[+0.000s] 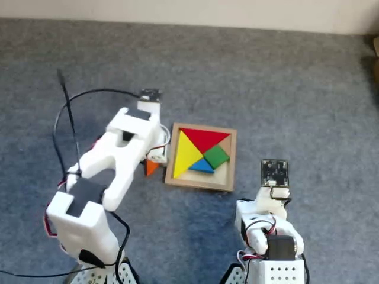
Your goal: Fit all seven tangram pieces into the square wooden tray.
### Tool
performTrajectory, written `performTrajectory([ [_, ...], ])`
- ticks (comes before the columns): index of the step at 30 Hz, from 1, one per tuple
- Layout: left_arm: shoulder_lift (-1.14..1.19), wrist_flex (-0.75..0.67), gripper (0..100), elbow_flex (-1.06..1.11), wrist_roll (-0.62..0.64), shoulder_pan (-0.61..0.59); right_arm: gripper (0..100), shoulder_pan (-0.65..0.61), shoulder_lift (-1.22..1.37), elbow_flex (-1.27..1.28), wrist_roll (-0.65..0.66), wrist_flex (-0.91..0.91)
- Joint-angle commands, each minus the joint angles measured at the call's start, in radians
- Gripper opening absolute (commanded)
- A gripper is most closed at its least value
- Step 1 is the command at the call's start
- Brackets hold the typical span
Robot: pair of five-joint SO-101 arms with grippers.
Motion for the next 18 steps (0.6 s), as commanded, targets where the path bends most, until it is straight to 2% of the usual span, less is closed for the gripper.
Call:
performTrajectory([
  [1,0.036,0.057,14,-0.059,-0.029,0.035,0.5,0.01,-0.015,0.137,-0.003,0.007],
  [7,-0.119,0.089,6,-0.074,-0.17,0.053,0.5,0.01,-0.015,0.137,-0.003,0.007],
  [10,-0.205,0.121,6,-0.074,-0.282,0.101,0.5,0.01,-0.015,0.137,-0.003,0.007],
  [14,-0.268,0.126,6,-0.074,-0.491,0.171,0.5,0.01,-0.015,0.137,-0.003,0.007],
  [18,-0.269,0.126,6,-0.082,-0.605,0.236,0.5,0.01,-0.015,0.137,-0.003,0.007],
])
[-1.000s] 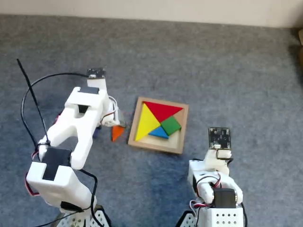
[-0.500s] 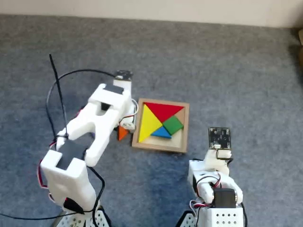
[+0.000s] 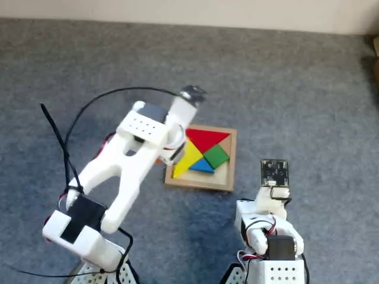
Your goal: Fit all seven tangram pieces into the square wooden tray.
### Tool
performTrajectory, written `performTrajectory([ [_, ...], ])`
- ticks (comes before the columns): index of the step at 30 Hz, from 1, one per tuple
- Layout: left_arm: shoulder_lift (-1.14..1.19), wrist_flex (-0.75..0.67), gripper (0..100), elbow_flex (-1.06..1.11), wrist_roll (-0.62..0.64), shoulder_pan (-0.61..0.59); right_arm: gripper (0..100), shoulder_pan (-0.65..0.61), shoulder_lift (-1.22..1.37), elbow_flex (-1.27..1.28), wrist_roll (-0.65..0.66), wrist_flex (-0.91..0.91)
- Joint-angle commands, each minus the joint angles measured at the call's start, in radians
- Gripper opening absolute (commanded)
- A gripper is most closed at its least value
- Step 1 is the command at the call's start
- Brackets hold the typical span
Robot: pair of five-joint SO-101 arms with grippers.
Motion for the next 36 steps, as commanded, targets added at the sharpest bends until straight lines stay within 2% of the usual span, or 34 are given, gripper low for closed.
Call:
performTrajectory([
  [1,-0.054,0.006,6,-0.025,-0.103,0.074,0.5,0.01,-0.015,0.137,-0.003,0.007],
  [6,-0.021,0.006,9,-0.03,-0.236,0.151,0.5,0.01,-0.015,0.137,-0.003,0.007],
  [8,0.019,-0.008,12,-0.031,-0.262,0.173,0.5,0.01,-0.015,0.137,-0.003,0.007],
  [15,0.096,-0.032,13,-0.031,-0.318,0.237,0.5,0.01,-0.015,0.137,-0.003,0.007],
  [21,0.107,-0.043,23,-0.028,-0.319,0.223,0.5,0.01,-0.015,0.137,-0.003,0.007],
  [36,0.108,-0.051,23,-0.091,-0.319,0.088,0.5,0.01,-0.015,0.137,-0.003,0.007],
])
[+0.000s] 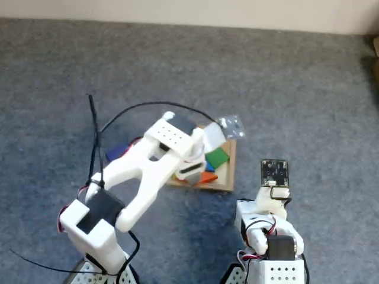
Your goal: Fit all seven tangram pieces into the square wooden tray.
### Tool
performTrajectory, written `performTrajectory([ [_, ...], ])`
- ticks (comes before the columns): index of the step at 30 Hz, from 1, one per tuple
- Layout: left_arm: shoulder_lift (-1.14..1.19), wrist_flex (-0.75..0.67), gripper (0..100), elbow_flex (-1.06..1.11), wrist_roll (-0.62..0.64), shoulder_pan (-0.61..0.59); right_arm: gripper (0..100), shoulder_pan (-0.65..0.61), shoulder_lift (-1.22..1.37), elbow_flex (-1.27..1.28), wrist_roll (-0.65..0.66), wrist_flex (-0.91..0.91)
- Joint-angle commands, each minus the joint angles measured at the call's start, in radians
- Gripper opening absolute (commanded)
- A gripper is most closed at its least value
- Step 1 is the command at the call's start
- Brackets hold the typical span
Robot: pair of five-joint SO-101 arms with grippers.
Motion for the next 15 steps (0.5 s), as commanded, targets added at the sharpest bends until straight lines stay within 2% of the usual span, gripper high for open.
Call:
performTrajectory([
  [1,-0.005,-0.012,23,-0.053,-0.006,-0.048,0.5,0.01,-0.015,0.137,-0.003,0.007],
  [6,-0.005,-0.017,23,-0.047,0.0,-0.053,0.5,0.01,-0.015,0.137,-0.003,0.007],
  [15,-0.005,-0.149,23,0.03,0.049,-0.051,0.5,0.01,-0.015,0.137,-0.003,0.007],
])
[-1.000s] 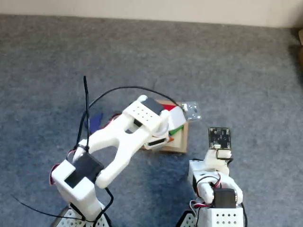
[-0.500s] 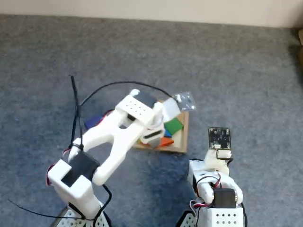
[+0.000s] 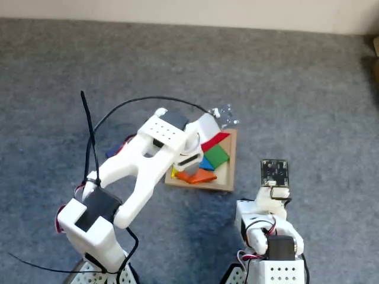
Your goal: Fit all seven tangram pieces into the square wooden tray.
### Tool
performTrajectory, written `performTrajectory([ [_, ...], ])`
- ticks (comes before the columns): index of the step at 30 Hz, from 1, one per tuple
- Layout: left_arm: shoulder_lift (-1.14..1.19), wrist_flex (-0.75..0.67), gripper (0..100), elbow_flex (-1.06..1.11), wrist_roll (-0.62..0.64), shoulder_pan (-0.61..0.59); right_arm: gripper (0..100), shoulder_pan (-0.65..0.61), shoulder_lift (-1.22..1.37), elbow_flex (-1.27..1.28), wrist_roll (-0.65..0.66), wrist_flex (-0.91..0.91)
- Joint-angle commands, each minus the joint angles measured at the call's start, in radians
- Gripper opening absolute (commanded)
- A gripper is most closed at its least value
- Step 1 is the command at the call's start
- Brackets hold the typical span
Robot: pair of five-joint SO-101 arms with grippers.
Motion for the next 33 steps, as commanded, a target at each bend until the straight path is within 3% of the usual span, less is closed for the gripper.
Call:
performTrajectory([
  [1,-0.008,-0.029,23,0.002,0.012,-0.012,0.5,0.01,-0.015,0.137,-0.003,0.007],
  [5,-0.021,-0.021,23,-0.002,0.02,-0.015,0.5,0.01,-0.015,0.137,-0.003,0.007],
  [10,-0.084,0.083,23,-0.058,0.098,-0.005,0.5,0.01,-0.015,0.137,-0.003,0.007],
  [16,-0.11,0.178,23,-0.081,0.098,0.053,0.5,0.01,-0.015,0.137,-0.003,0.007],
  [33,0.101,0.092,20,-0.061,0.098,0.081,0.5,0.01,-0.015,0.137,-0.003,0.007],
])
